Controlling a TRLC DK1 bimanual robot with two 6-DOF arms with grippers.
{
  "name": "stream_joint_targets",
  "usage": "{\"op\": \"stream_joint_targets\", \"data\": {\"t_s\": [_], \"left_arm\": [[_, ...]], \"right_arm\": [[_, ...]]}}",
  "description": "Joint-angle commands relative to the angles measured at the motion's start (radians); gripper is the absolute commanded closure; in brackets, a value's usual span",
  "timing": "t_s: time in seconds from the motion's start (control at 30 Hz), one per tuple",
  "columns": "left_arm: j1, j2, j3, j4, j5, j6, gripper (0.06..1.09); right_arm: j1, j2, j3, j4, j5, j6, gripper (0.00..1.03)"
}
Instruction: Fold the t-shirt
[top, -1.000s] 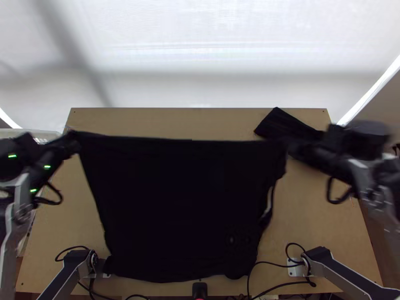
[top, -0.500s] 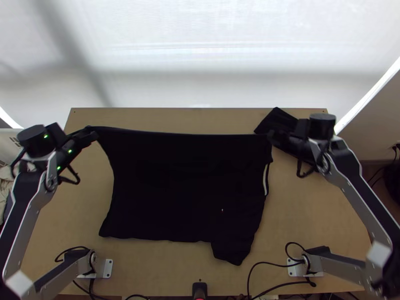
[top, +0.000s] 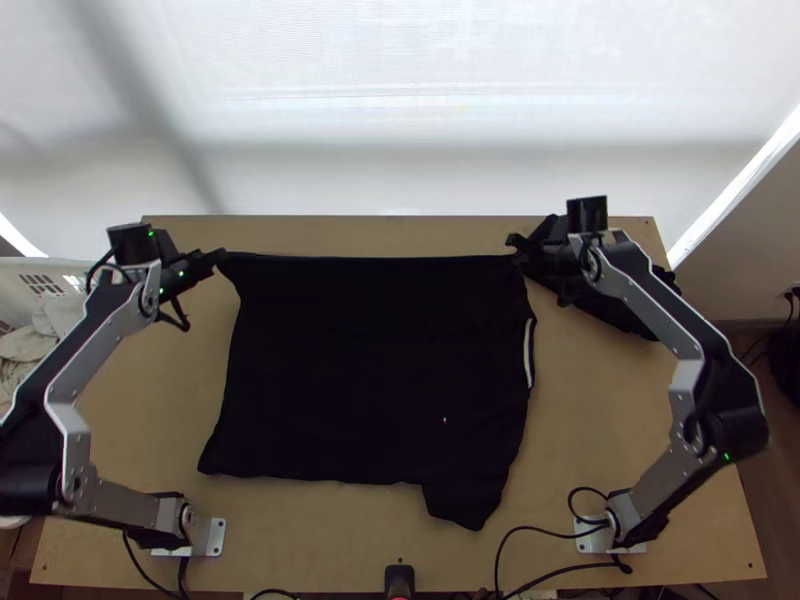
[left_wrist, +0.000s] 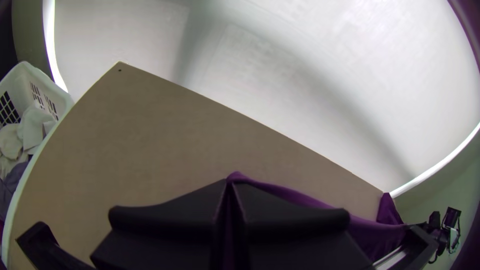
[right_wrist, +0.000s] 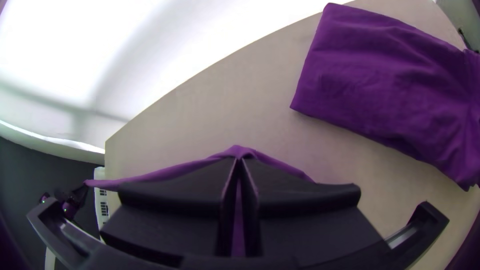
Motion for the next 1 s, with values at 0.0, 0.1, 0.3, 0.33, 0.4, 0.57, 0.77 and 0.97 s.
{"op": "stream_joint_targets", "data": {"t_s": [0.0,0.1,0.3,0.33,0.4,0.57,0.77,0.97], "left_arm": [[-0.001,0.087,0.102,-0.024,-0.012,-0.039,1.05],[-0.01,0.171,0.21,-0.093,-0.011,-0.049,1.05],[-0.008,0.395,0.515,-0.324,-0.012,-0.051,1.05],[-0.005,0.419,0.553,-0.34,-0.014,-0.052,1.05],[0.002,0.469,0.622,-0.36,-0.014,-0.052,1.05],[0.032,0.593,0.791,-0.42,-0.018,-0.054,1.05],[0.055,0.683,0.923,-0.51,-0.028,-0.057,1.05],[0.013,0.654,0.963,-0.64,-0.006,-0.045,1.05]], "right_arm": [[-0.011,0.09,0.131,-0.058,0.005,0.035,1.0],[-0.01,0.176,0.249,-0.138,0.007,0.027,1.0],[-0.016,0.335,0.478,-0.288,0.01,0.006,1.0],[-0.017,0.354,0.51,-0.307,0.016,0.003,1.0],[-0.02,0.39,0.568,-0.341,0.024,-0.002,1.0],[-0.031,0.476,0.722,-0.413,0.047,-0.002,1.0],[-0.033,0.519,0.801,-0.443,0.062,0.004,1.0],[-0.019,0.505,0.801,-0.515,0.062,-0.004,1.0]]}}
